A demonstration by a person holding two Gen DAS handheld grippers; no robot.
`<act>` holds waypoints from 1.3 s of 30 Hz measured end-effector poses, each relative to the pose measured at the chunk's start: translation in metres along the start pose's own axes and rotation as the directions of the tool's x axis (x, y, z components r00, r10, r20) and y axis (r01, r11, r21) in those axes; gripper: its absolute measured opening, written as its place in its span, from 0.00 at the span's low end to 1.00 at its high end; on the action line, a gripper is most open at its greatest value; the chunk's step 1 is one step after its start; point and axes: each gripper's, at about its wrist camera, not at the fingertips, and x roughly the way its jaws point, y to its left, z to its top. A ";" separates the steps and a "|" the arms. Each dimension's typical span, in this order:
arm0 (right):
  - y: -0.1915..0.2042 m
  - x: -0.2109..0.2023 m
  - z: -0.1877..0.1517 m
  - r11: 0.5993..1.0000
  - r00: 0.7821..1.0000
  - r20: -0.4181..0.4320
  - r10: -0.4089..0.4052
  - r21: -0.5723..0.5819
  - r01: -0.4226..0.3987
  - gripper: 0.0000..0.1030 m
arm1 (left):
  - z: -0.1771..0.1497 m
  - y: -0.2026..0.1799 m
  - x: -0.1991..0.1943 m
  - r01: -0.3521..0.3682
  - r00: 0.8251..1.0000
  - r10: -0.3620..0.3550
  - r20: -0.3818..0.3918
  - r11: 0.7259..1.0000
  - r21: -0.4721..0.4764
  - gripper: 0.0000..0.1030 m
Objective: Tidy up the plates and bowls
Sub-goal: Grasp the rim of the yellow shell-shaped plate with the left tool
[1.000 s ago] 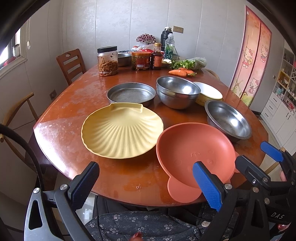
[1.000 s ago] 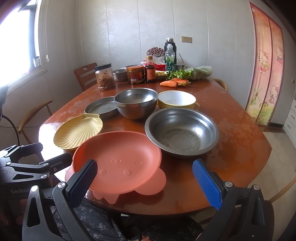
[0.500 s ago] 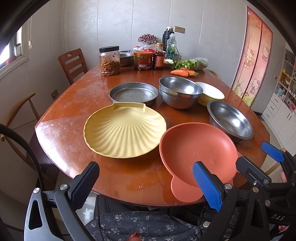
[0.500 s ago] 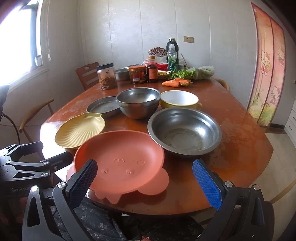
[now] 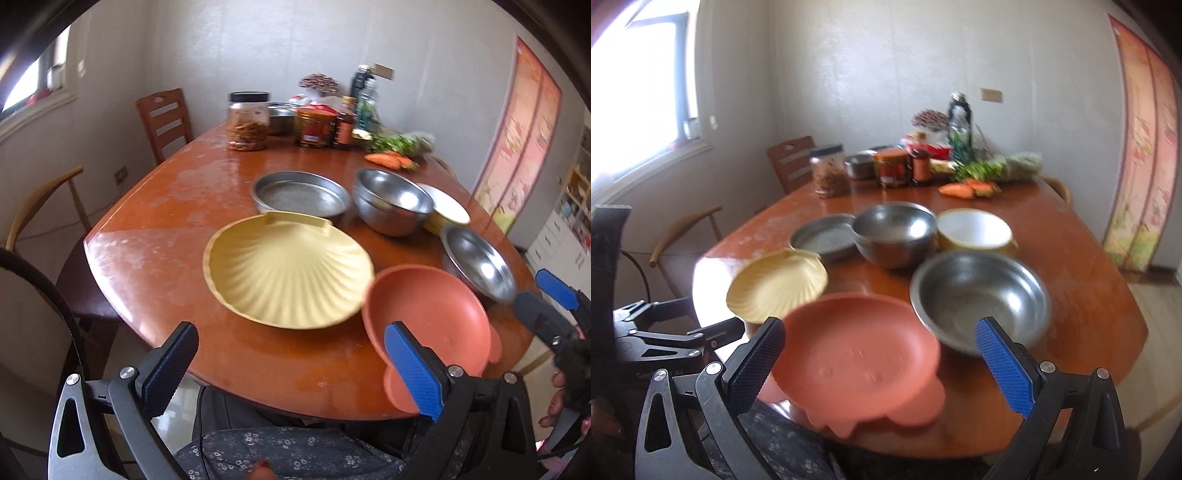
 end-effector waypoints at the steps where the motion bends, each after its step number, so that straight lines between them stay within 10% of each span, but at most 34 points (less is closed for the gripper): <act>1: 0.002 0.002 0.005 1.000 1.000 -0.003 0.017 -0.014 -0.017 1.00 | 0.003 0.009 0.001 0.001 1.000 -0.001 -0.001 1.000 -0.022 0.99; 13: 0.053 0.109 0.049 0.971 0.948 -0.271 0.168 -0.121 -0.206 0.99 | 0.027 0.073 0.042 -0.020 0.996 0.011 -0.084 0.994 -0.106 0.98; 20: 0.067 0.147 0.048 0.966 0.922 -0.344 0.176 -0.121 -0.230 0.71 | 0.031 0.073 0.067 -0.003 0.992 -0.006 -0.128 0.998 -0.068 0.94; 30: 0.064 0.172 0.043 0.963 0.902 -0.403 0.157 -0.139 -0.229 0.34 | 0.039 0.069 0.079 0.041 0.988 -0.048 -0.147 0.998 -0.050 0.65; 35: 0.065 0.175 0.044 0.963 0.903 -0.398 0.160 -0.138 -0.232 0.24 | 0.036 0.068 0.083 0.083 0.984 -0.093 -0.153 0.994 -0.069 0.37; 39: 0.076 0.176 0.045 0.958 0.904 -0.398 0.154 -0.163 -0.235 0.23 | 0.034 0.076 0.080 0.065 0.987 -0.075 -0.143 0.995 -0.079 0.34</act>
